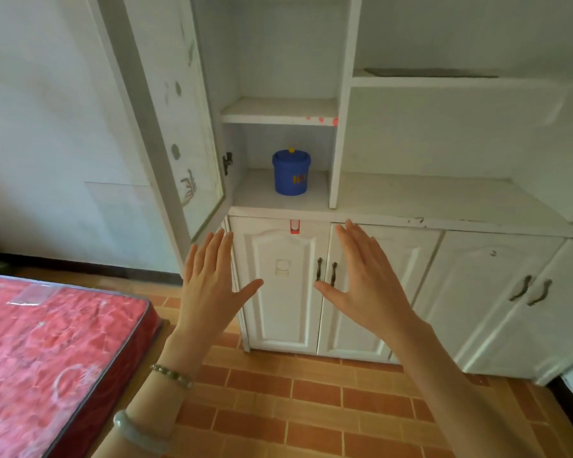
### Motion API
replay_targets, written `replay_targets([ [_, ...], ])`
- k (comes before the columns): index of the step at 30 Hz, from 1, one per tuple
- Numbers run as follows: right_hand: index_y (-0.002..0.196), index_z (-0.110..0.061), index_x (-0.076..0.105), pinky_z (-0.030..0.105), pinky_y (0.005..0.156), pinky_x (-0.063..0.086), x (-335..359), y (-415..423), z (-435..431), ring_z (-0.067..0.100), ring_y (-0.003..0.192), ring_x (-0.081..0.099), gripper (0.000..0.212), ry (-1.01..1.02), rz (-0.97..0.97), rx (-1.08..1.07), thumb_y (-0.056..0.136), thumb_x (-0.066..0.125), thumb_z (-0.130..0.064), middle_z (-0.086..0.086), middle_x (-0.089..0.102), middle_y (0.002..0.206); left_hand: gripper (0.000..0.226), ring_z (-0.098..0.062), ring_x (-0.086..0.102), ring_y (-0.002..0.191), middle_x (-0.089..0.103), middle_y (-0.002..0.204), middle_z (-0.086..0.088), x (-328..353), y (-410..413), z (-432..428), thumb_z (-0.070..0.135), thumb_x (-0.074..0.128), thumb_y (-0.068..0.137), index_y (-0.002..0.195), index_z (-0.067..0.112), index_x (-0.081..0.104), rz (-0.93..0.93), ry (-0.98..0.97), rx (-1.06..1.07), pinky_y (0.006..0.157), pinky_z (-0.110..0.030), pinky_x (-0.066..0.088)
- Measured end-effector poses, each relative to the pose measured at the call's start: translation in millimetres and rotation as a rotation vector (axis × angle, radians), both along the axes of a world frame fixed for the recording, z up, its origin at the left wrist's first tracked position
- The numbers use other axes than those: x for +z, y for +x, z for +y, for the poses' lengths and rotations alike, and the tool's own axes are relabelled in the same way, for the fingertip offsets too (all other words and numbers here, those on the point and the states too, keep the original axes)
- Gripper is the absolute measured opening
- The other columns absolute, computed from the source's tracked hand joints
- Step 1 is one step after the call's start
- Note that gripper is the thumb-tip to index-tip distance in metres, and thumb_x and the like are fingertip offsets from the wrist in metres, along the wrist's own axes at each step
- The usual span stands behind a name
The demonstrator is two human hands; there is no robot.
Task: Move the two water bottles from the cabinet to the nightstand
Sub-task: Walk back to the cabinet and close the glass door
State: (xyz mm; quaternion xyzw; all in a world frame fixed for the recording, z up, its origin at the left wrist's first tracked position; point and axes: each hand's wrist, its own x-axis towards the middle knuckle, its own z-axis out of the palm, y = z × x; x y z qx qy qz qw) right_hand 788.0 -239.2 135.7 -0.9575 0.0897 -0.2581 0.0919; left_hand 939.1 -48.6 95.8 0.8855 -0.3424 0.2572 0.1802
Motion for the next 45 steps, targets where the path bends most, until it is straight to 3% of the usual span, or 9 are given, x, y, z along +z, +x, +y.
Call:
replay_targets([
  [5,0.143,-0.010,0.013,0.036,0.112,0.007,-0.6,52.3,-53.5,0.023,0.139,0.011,0.087,-0.002,-0.013,0.104,0.080,0.061,-0.046,0.012,0.016,0.152,0.092,-0.032,0.028,0.136,0.036,0.145,-0.017,-0.1,35.0,-38.6,0.054,0.068,0.071,0.139,0.004,0.032,-0.032,-0.011,0.111,0.112,-0.049,0.016],
  [13,0.140,-0.004,0.023,0.044,0.109,0.020,12.7,146.5,-117.9,0.031,0.135,0.023,0.086,-0.017,-0.008,0.355,0.077,0.068,-0.041,0.019,0.028,0.147,0.087,-0.035,0.030,0.135,0.037,0.143,-0.019,17.1,73.7,-71.9,0.051,0.065,0.073,0.137,0.000,0.034,-0.051,-0.059,0.383,0.112,-0.052,0.019],
  [18,0.142,-0.006,0.018,0.039,0.111,0.013,21.8,198.9,-110.1,0.028,0.138,0.017,0.086,0.007,-0.015,0.547,0.080,0.063,-0.045,0.017,0.020,0.150,0.090,-0.038,0.036,0.130,0.042,0.137,-0.023,27.2,91.4,-50.6,0.045,0.074,0.068,0.133,-0.001,0.034,-0.113,-0.087,0.582,0.110,-0.051,0.022],
  [24,0.143,-0.011,0.016,0.039,0.109,0.013,29.6,241.6,-93.3,0.029,0.137,0.019,0.086,0.019,-0.068,0.665,0.078,0.046,-0.058,0.015,0.022,0.150,0.096,-0.037,0.030,0.133,0.038,0.140,-0.023,24.6,122.9,-19.8,0.044,0.075,0.068,0.137,-0.002,0.027,-0.025,-0.142,0.749,0.111,-0.053,0.019],
  [29,0.142,-0.008,0.020,0.045,0.108,0.018,32.6,258.5,-83.4,0.032,0.136,0.023,0.084,0.015,-0.095,0.715,0.079,0.055,-0.051,0.017,0.025,0.148,0.088,-0.032,0.024,0.137,0.032,0.145,-0.019,31.6,144.2,-9.7,0.044,0.065,0.078,0.141,-0.001,0.023,-0.027,-0.206,0.732,0.114,-0.048,0.012],
  [33,0.142,-0.009,0.020,0.047,0.108,0.019,34.4,269.8,-80.3,0.032,0.136,0.023,0.085,0.013,-0.094,0.711,0.077,0.054,-0.053,0.016,0.025,0.149,0.072,-0.028,0.035,0.132,0.042,0.140,-0.012,33.9,155.9,-12.0,0.035,0.061,0.083,0.139,0.005,0.027,-0.056,-0.266,0.654,0.113,-0.044,0.012],
  [36,0.142,-0.009,0.019,0.046,0.108,0.018,32.2,273.5,-80.0,0.032,0.136,0.021,0.086,0.020,-0.086,0.715,0.078,0.059,-0.050,0.017,0.023,0.149,0.068,-0.028,0.048,0.120,0.053,0.129,-0.011,35.1,159.4,-17.6,0.024,0.063,0.083,0.137,0.003,0.027,-0.031,-0.341,0.574,0.109,-0.048,0.025],
  [39,0.141,-0.008,0.021,0.050,0.108,0.024,29.8,273.6,-82.4,0.033,0.135,0.023,0.085,0.036,-0.082,0.712,0.078,0.060,-0.049,0.017,0.025,0.148,0.067,-0.032,0.058,0.106,0.054,0.123,-0.018,40.1,156.2,-25.8,0.011,0.065,0.082,0.135,0.002,0.025,0.007,-0.427,0.487,0.084,-0.042,0.047],
  [45,0.143,-0.009,0.017,0.040,0.109,0.013,26.3,272.3,-104.0,0.029,0.137,0.018,0.083,0.014,-0.086,0.704,0.080,0.050,-0.052,0.016,0.022,0.149,0.061,-0.035,0.059,0.103,0.053,0.122,-0.022,41.3,151.1,-38.9,0.004,0.062,0.084,0.134,0.002,0.026,0.011,-0.474,0.508,0.076,-0.041,0.050],
])
